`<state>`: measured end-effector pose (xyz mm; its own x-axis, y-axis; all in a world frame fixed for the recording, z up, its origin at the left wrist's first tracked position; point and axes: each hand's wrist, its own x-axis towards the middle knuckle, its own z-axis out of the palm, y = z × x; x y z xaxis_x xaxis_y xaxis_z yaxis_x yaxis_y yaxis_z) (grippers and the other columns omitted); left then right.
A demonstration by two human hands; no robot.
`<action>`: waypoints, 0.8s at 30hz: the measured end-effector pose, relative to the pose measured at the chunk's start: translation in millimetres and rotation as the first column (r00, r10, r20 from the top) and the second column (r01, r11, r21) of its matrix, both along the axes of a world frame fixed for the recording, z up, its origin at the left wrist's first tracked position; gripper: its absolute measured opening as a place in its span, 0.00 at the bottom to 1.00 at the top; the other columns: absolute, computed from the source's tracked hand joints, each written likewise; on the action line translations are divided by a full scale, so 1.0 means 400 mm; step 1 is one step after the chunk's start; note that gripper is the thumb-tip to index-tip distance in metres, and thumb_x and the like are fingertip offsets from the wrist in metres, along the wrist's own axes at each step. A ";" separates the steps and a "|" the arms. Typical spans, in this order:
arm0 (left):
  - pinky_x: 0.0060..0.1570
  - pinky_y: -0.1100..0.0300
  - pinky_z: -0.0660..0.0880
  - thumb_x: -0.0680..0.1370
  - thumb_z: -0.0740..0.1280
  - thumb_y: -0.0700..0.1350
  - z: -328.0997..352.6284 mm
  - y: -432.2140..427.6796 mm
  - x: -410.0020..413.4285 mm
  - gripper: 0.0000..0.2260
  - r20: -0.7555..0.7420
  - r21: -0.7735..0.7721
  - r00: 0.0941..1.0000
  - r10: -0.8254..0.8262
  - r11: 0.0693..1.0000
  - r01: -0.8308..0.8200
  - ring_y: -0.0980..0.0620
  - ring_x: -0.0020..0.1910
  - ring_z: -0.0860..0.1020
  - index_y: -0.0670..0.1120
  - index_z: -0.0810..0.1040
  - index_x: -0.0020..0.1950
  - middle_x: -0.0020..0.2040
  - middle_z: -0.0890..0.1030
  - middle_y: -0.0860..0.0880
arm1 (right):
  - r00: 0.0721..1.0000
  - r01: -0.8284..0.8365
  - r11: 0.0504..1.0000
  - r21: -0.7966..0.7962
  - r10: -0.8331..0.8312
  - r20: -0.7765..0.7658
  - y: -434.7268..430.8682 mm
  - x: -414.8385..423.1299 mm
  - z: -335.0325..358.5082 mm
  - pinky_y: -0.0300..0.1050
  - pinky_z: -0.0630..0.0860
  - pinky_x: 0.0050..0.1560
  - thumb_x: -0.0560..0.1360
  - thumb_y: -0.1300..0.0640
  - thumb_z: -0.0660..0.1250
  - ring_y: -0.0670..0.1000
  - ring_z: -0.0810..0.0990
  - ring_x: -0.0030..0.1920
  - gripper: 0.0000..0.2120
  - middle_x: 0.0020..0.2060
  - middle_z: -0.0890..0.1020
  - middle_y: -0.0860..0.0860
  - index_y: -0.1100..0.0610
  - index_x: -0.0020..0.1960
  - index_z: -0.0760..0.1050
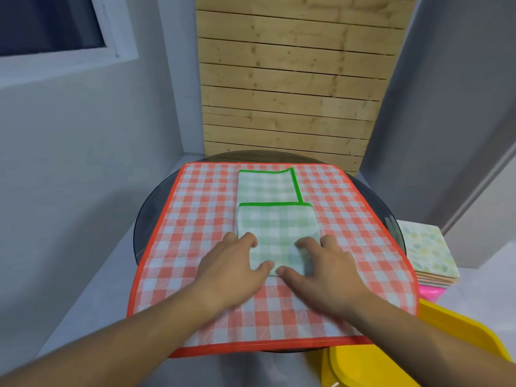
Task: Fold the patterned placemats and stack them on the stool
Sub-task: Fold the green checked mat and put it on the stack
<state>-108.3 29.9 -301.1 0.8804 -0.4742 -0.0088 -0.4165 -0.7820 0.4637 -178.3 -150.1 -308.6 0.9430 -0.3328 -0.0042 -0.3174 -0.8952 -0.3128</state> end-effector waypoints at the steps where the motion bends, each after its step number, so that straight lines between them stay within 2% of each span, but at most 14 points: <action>1: 0.51 0.58 0.73 0.78 0.58 0.67 -0.006 -0.004 -0.005 0.23 0.028 0.046 1.000 -0.003 0.999 0.001 0.55 0.54 0.73 0.58 0.66 0.69 0.62 0.69 0.54 | 1.000 0.008 1.000 -0.028 -0.008 0.001 0.006 0.000 -0.006 0.51 0.72 0.61 0.68 0.22 0.54 0.51 0.72 0.57 0.35 0.59 0.69 0.47 0.40 0.68 0.62; 4: 0.62 0.55 0.66 0.79 0.51 0.67 -0.035 -0.009 -0.019 0.24 0.188 0.171 0.982 0.003 0.985 -0.036 0.52 0.60 0.66 0.56 0.62 0.70 0.62 0.66 0.53 | 0.999 0.028 0.997 -0.067 -0.027 0.023 0.016 0.002 -0.021 0.53 0.67 0.60 0.67 0.21 0.49 0.51 0.70 0.57 0.35 0.58 0.68 0.47 0.40 0.67 0.63; 6: 0.63 0.54 0.63 0.79 0.48 0.67 -0.048 -0.010 -0.027 0.25 0.236 0.199 0.972 0.020 0.978 -0.069 0.52 0.60 0.64 0.54 0.62 0.69 0.62 0.65 0.52 | 0.999 0.036 0.997 -0.074 -0.035 0.024 0.019 0.005 -0.024 0.53 0.66 0.60 0.69 0.22 0.49 0.51 0.70 0.57 0.34 0.57 0.68 0.47 0.40 0.67 0.63; 11: 0.63 0.54 0.62 0.80 0.47 0.67 -0.056 -0.007 -0.040 0.25 0.262 0.232 0.964 0.038 0.967 -0.101 0.51 0.59 0.63 0.52 0.61 0.68 0.62 0.64 0.52 | 0.999 0.031 0.995 -0.099 -0.029 0.020 0.007 0.011 -0.025 0.52 0.64 0.62 0.69 0.22 0.51 0.51 0.68 0.61 0.34 0.60 0.69 0.47 0.38 0.68 0.63; 16: 0.63 0.53 0.61 0.81 0.45 0.64 -0.051 -0.001 -0.037 0.22 0.247 0.270 0.969 0.013 0.959 -0.081 0.51 0.57 0.62 0.52 0.59 0.69 0.60 0.63 0.51 | 0.999 0.008 0.999 -0.052 -0.009 -0.033 -0.046 0.021 -0.011 0.52 0.63 0.62 0.67 0.22 0.57 0.50 0.67 0.60 0.34 0.56 0.70 0.45 0.35 0.68 0.65; 18: 0.65 0.52 0.60 0.82 0.45 0.62 -0.049 0.009 -0.032 0.22 0.239 0.287 0.971 -0.002 0.956 -0.068 0.49 0.60 0.61 0.53 0.57 0.72 0.62 0.62 0.49 | 0.998 0.000 1.000 0.002 0.000 -0.057 -0.076 0.022 -0.005 0.52 0.62 0.62 0.67 0.23 0.60 0.50 0.68 0.60 0.33 0.56 0.71 0.44 0.34 0.68 0.66; 19: 0.69 0.50 0.57 0.82 0.45 0.61 -0.048 0.015 -0.029 0.23 0.225 0.293 0.974 -0.014 0.954 -0.054 0.48 0.66 0.60 0.54 0.54 0.75 0.67 0.60 0.48 | 0.998 -0.011 1.000 0.029 0.013 -0.060 -0.090 0.022 -0.002 0.51 0.62 0.61 0.67 0.24 0.62 0.50 0.68 0.59 0.32 0.54 0.72 0.44 0.34 0.68 0.66; 21: 0.77 0.45 0.46 0.83 0.43 0.60 -0.046 0.029 -0.019 0.25 0.174 0.305 0.983 -0.058 0.952 0.002 0.44 0.79 0.44 0.59 0.44 0.80 0.79 0.46 0.47 | 0.997 -0.046 0.997 0.064 0.049 -0.051 -0.115 0.020 0.003 0.51 0.63 0.60 0.68 0.25 0.63 0.48 0.69 0.56 0.31 0.51 0.73 0.43 0.33 0.68 0.68; 22: 0.77 0.44 0.40 0.84 0.42 0.59 -0.043 0.037 -0.014 0.25 0.148 0.312 0.985 -0.085 0.949 0.035 0.45 0.79 0.35 0.60 0.40 0.80 0.81 0.37 0.48 | 0.996 -0.063 0.995 0.074 0.067 -0.051 -0.125 0.019 0.004 0.51 0.64 0.60 0.68 0.26 0.64 0.48 0.69 0.54 0.31 0.49 0.73 0.42 0.34 0.69 0.68; 24: 0.76 0.45 0.33 0.84 0.41 0.59 -0.039 0.052 0.002 0.25 0.117 0.334 0.983 -0.139 0.938 0.093 0.48 0.76 0.25 0.62 0.35 0.79 0.79 0.28 0.50 | 0.993 -0.100 0.992 0.077 0.105 -0.060 -0.141 0.016 0.010 0.51 0.65 0.60 0.70 0.29 0.65 0.47 0.69 0.53 0.29 0.47 0.72 0.41 0.34 0.69 0.68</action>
